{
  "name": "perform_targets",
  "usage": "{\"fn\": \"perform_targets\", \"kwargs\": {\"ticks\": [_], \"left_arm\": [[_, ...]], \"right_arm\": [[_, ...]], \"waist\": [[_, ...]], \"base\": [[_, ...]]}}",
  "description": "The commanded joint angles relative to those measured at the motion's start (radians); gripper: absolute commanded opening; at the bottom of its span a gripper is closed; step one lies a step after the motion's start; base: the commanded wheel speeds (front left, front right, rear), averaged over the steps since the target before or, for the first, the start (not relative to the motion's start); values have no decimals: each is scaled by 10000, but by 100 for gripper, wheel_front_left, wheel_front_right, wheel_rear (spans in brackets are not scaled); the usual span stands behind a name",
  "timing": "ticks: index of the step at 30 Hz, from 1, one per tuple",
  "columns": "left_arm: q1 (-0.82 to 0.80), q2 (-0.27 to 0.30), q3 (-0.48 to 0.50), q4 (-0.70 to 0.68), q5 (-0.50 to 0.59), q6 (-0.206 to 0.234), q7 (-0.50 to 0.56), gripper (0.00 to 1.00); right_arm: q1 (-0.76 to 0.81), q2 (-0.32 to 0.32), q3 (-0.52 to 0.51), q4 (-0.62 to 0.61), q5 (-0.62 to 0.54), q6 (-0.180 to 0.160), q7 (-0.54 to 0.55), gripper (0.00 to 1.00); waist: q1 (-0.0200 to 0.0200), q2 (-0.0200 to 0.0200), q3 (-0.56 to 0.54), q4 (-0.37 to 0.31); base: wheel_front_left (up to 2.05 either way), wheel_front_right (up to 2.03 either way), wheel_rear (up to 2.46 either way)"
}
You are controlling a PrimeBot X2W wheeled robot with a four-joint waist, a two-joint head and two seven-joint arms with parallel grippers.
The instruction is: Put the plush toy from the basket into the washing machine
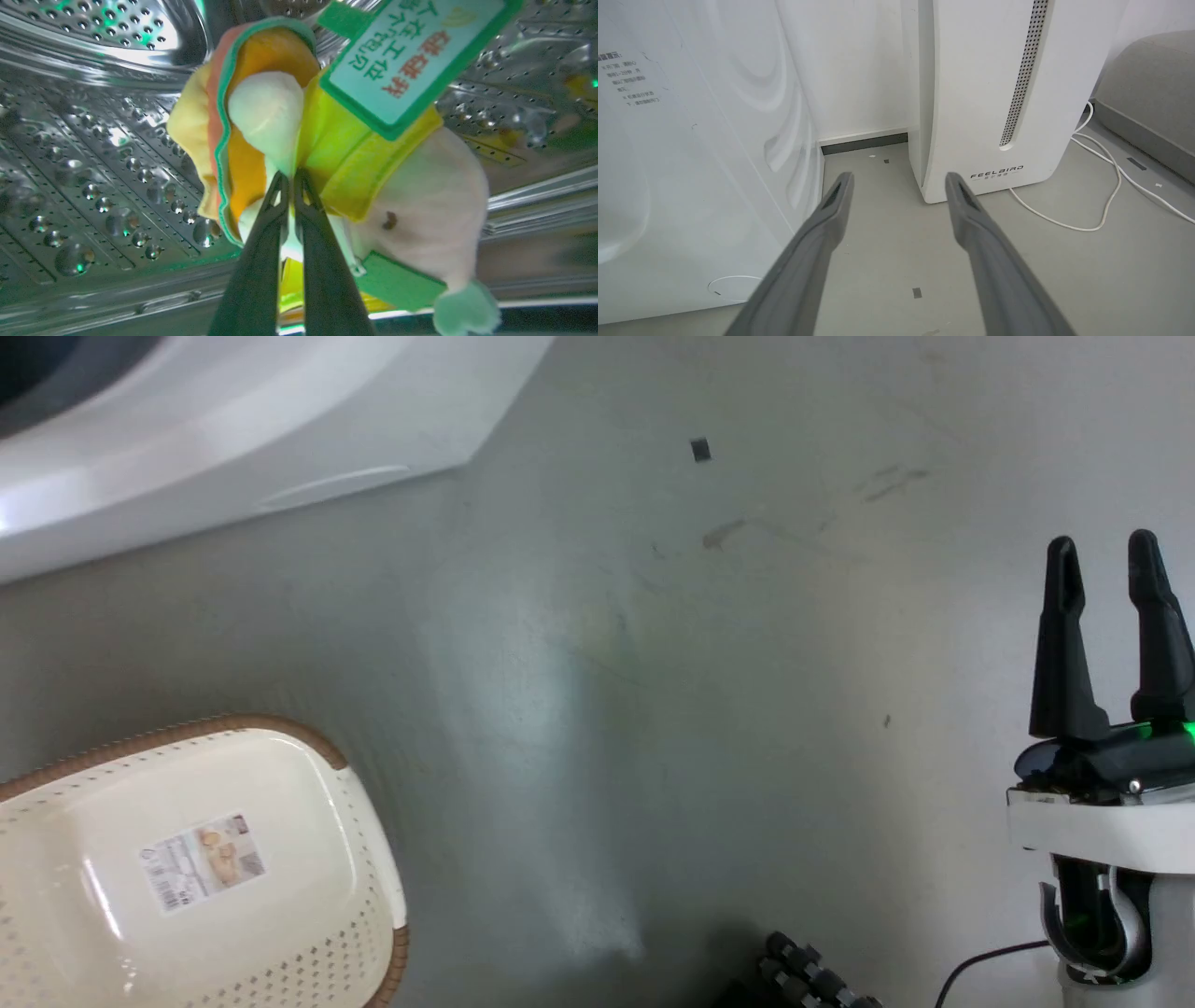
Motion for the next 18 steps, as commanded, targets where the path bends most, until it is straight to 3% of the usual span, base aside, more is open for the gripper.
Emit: {"fn": "perform_targets", "kwargs": {"ticks": [1, 7, 12, 13, 14, 15, 18], "left_arm": [[-380, 29, -1, 108, -44, -18, 483, 0], [-743, 87, 144, 443, -232, 206, 1828, 0], [-517, 110, 192, 484, -438, 222, 2175, 0], [-453, 145, 183, 441, -469, 179, 2016, 4], [-374, 192, 163, 427, -487, 133, 1857, 72], [-279, 215, 162, 466, -531, 100, 1723, 100], [-91, 170, 251, 617, -730, 95, 1266, 100]], "right_arm": [[-191, -2, 65, 25, 117, -9, -42, 100], [-326, -2, 161, 66, 240, -9, -42, 100], [-408, -2, 83, 145, 231, -9, -42, 100], [-439, -2, 54, 157, 235, -9, -42, 100], [-468, -2, 31, 163, 232, -9, -42, 100], [-492, -2, 10, 168, 207, -9, -42, 100], [-522, -2, -38, 179, 21, -9, -42, 100]], "waist": [[-2, 0, 367, -265], [-2, 0, 641, -415], [-2, 0, 662, -351], [-2, 0, 636, -314], [-2, 0, 595, -273], [-2, 0, 520, -220], [-2, 0, 232, -23]], "base": [[0, 0, 0], [0, 0, 0], [0, 0, 0], [0, 0, 0], [0, 0, 0], [0, 0, 0], [0, 0, 0]]}}
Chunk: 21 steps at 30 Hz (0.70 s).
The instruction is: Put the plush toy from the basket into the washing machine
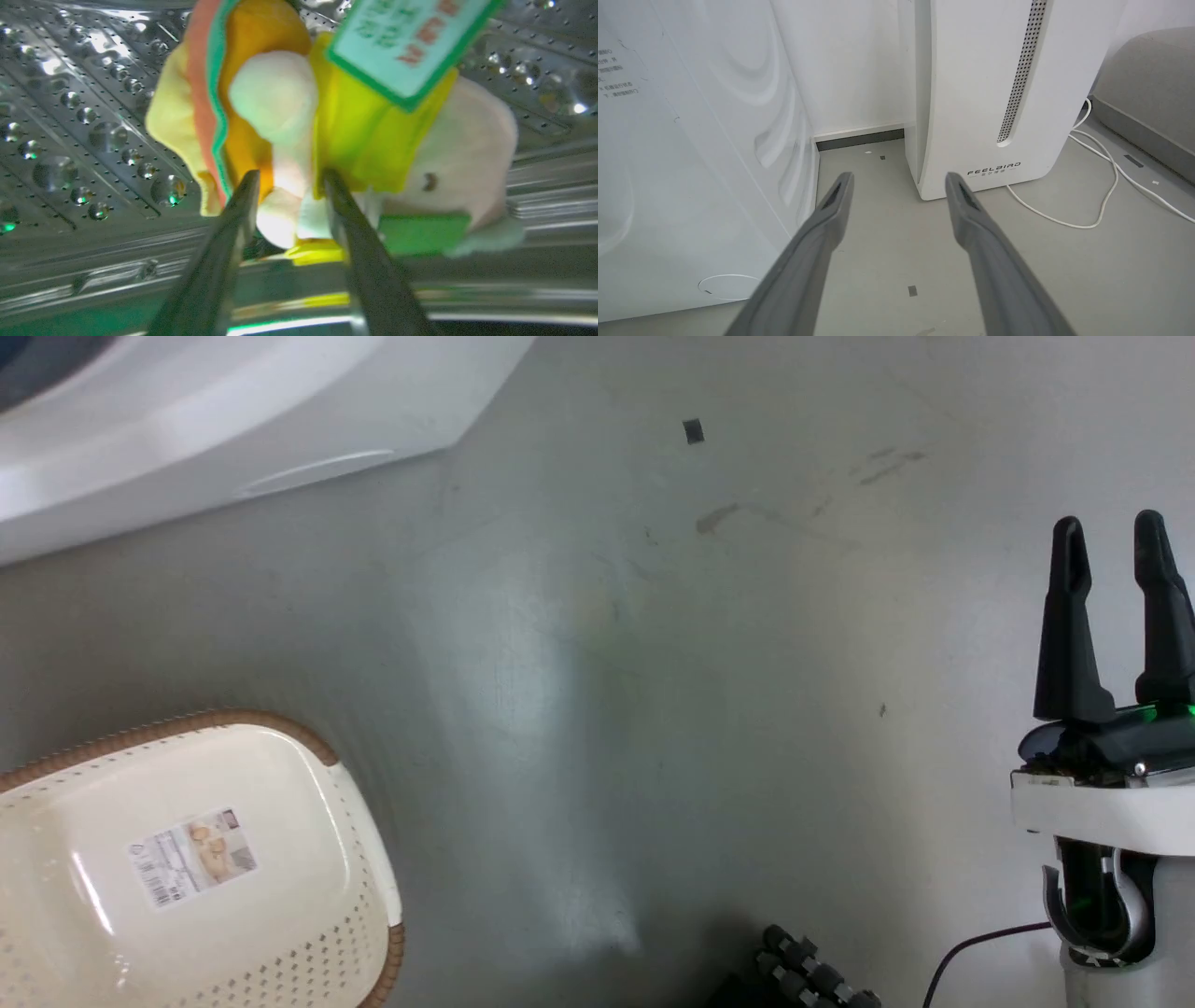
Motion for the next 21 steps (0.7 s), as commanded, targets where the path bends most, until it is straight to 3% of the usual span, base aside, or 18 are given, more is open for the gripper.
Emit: {"fn": "perform_targets", "kwargs": {"ticks": [1, 11, 21], "left_arm": [[319, -19, 119, 188, -144, 32, -412, 100], [1726, -1091, 112, 1235, -1149, -316, -3242, 100], [3765, -2102, -243, 1142, -1768, -513, -7595, 100]], "right_arm": [[-177, -2, -48, 33, -195, -9, -42, 100], [259, -2, -539, 2, -1199, -9, -42, 100], [1043, -2, -952, -54, -2506, -9, -42, 100]], "waist": [[-1, 0, -346, 249], [-1, 0, -2362, 1474], [-1, 0, -4479, 2733]], "base": [[0, 0, 0], [0, 0, 0], [0, 0, 0]]}}
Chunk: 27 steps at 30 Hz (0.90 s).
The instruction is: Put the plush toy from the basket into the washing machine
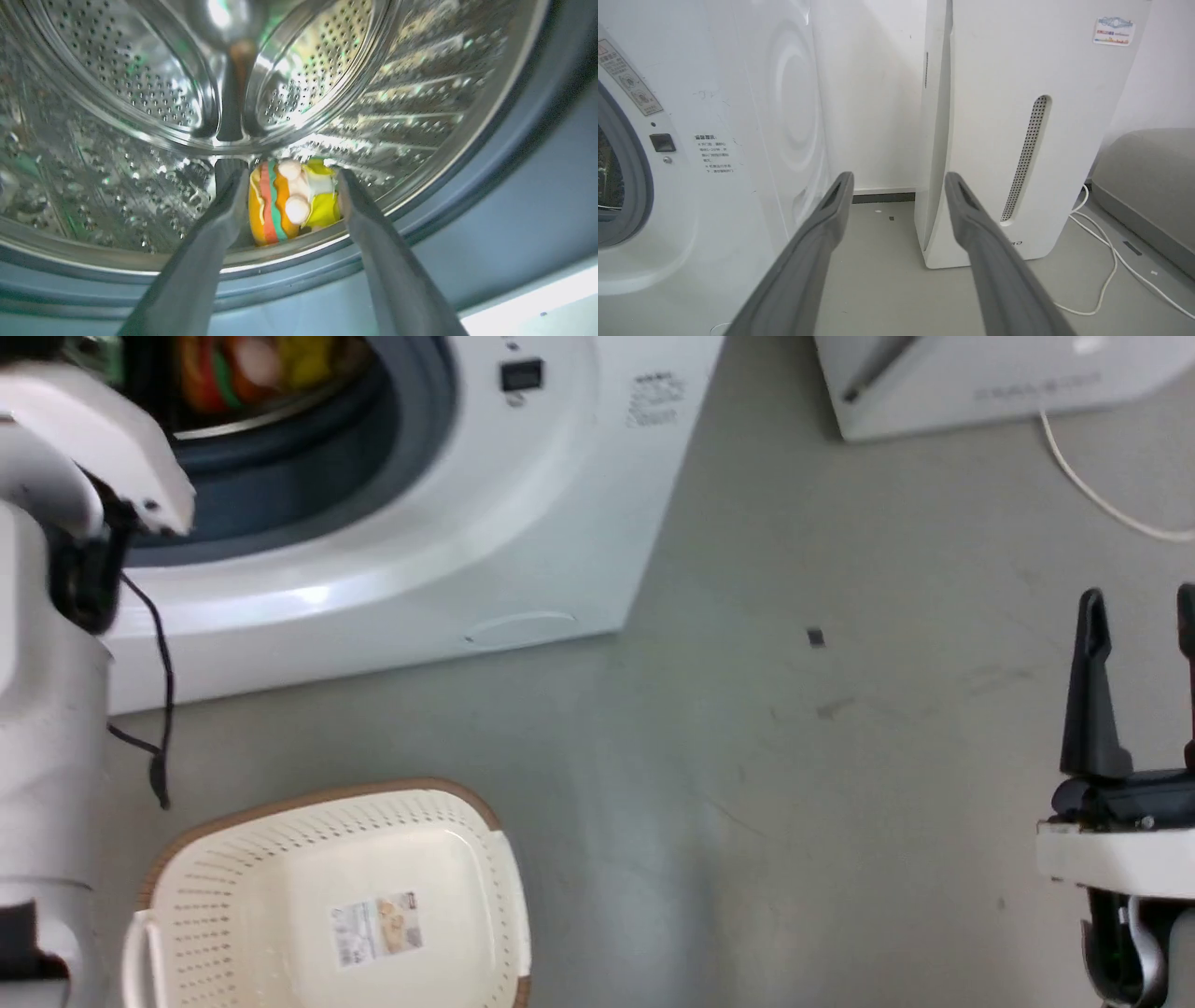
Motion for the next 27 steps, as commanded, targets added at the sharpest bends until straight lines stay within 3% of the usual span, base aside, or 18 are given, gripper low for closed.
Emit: {"fn": "perform_targets", "kwargs": {"ticks": [1, 3, 10, 27], "left_arm": [[313, -27, -32, -91, -88, -28, -453, 100], [979, -250, -71, -300, -269, -42, -1482, 100], [2649, -679, -117, -934, -472, 68, -2687, 100], [7911, -1783, -92, -4169, -595, 1442, -3403, 100]], "right_arm": [[168, -2, 20, -31, -339, -9, -42, 100], [408, -2, -86, 74, -624, -9, -42, 100], [847, -2, -219, 58, -810, -9, -42, 100], [1925, -2, 81, -6, -723, -9, -42, 100]], "waist": [[1, 0, -943, 814], [1, 0, -1440, 1126], [1, 0, -2276, 1596], [1, 0, -3576, 2392]], "base": [[0, 0, 0], [0, 0, 0], [0, 0, 0], [0, 0, 0]]}}
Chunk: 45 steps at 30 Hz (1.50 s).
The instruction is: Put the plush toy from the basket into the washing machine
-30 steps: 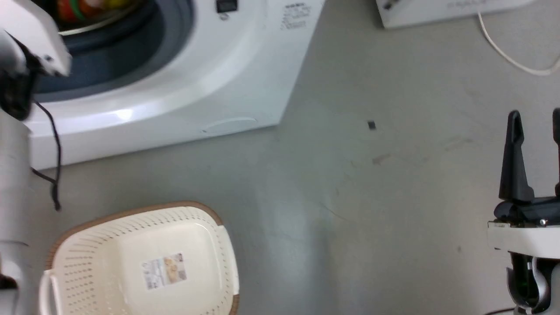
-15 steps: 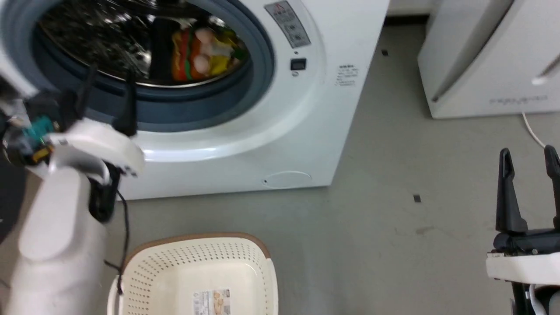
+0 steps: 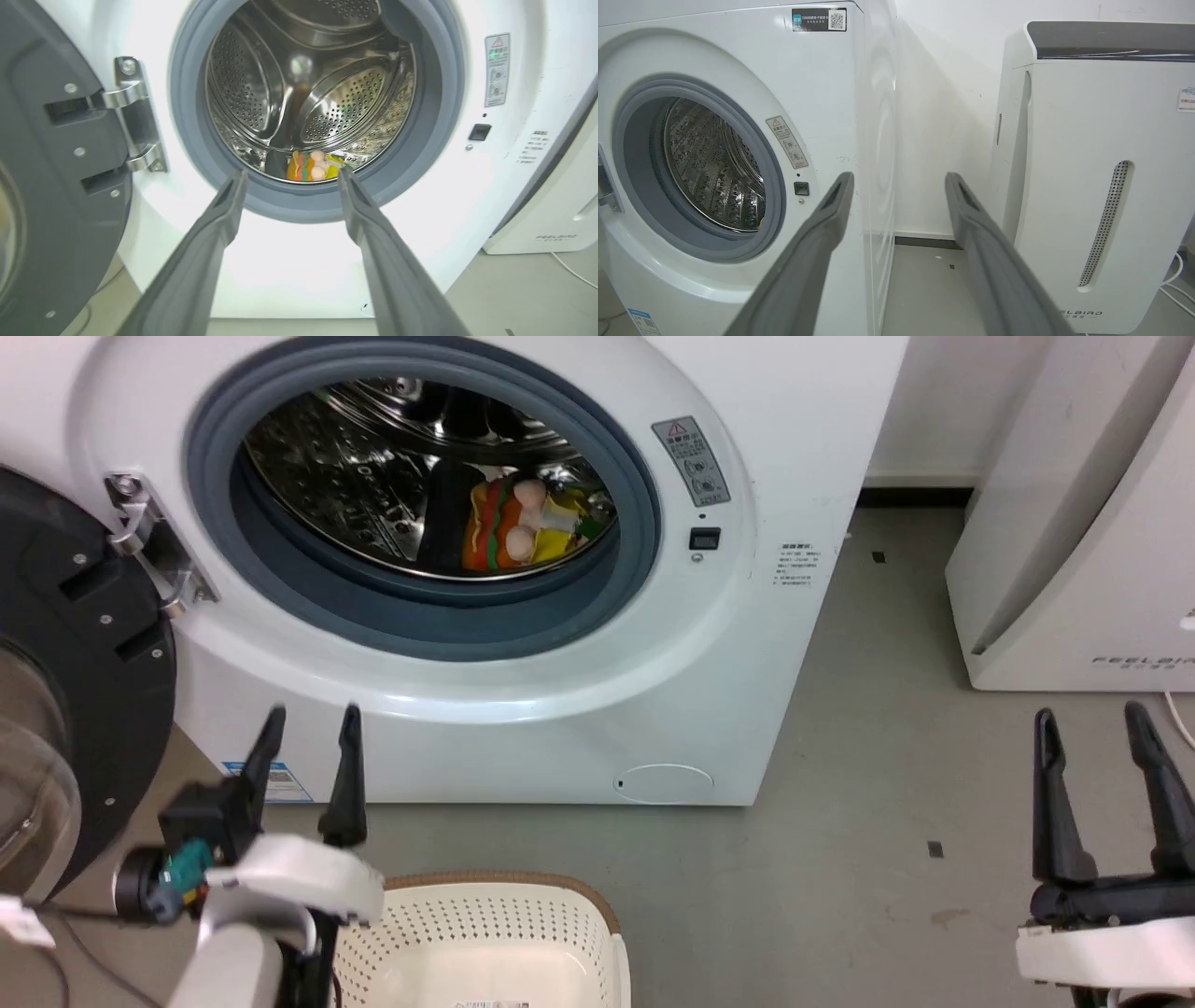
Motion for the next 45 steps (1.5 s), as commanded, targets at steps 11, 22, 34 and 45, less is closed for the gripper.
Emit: {"fn": "perform_targets", "kwargs": {"ticks": [11, 22, 34, 45], "left_arm": [[2030, -718, 22, -1068, 440, 362, -137, 100], [2408, -1124, 206, -1376, 1133, 194, -140, 100], [2339, -1221, 294, -1565, 1307, 160, 17, 0], [2381, -1306, 409, -1734, 1546, 127, 283, 0]], "right_arm": [[739, -4, -54, 100, 126, -9, -42, 100], [797, -4, -10, 182, 159, -9, -42, 100], [670, 0, 57, 208, 103, 0, 104, 0], [615, -1, 229, 327, 10, -1, 372, 0]], "waist": [[2, 0, -316, 340], [2, 0, -327, 422], [2, 0, -343, 402], [2, 0, -416, 341]], "base": [[0, 0, 0], [0, 0, 0], [0, 0, 0], [0, 0, 0]]}}
